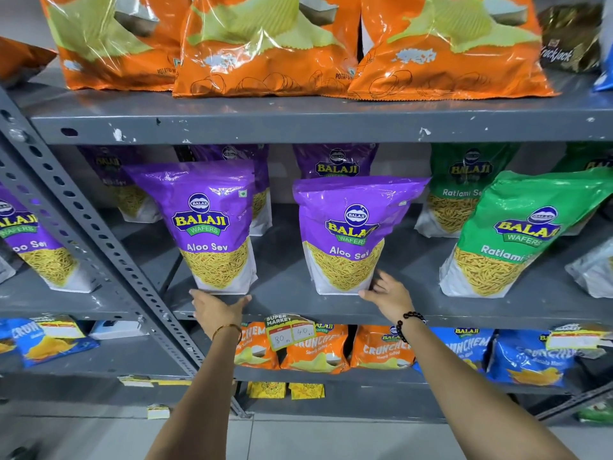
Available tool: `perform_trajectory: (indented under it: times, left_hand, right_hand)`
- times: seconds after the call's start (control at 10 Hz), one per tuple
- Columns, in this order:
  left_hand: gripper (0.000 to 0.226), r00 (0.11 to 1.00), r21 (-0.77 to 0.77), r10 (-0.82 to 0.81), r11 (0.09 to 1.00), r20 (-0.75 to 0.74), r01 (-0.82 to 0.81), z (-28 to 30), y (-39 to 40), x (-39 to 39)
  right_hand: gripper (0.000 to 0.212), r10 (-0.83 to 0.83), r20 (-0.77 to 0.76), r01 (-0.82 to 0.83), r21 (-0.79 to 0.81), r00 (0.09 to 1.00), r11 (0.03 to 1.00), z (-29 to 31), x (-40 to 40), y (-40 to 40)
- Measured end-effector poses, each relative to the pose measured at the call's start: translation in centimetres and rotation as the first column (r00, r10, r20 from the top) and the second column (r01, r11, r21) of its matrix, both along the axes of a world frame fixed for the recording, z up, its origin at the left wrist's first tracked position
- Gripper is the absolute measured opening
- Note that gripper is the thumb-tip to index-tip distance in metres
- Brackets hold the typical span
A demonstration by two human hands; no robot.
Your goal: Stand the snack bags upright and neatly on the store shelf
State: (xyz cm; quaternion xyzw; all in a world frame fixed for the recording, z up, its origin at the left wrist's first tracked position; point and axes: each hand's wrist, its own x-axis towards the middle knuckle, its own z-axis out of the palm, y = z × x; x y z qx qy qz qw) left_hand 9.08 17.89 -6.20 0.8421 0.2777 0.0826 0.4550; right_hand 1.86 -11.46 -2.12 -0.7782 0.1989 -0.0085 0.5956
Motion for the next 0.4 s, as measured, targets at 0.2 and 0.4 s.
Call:
perform_trajectory:
  times: [0.2,0.4]
  left_hand:
    - [0.100,0.992,0.229,-0.127,0.966,0.008,0.122,-0.3,-1.6,-3.3]
    - [0.081,0.915,0.442,-0.403,0.818,-0.015,0.367,1.5,-4.3,-7.6]
  right_hand:
    - [0.067,-0.093,0.021,0.094,-0.032,0.995,0.995,-1.5,-0.8,0.5]
    - [0.057,-0.024,0.029,0.036,-0.522,0.999,0.852,-1.3,-4.6,2.2]
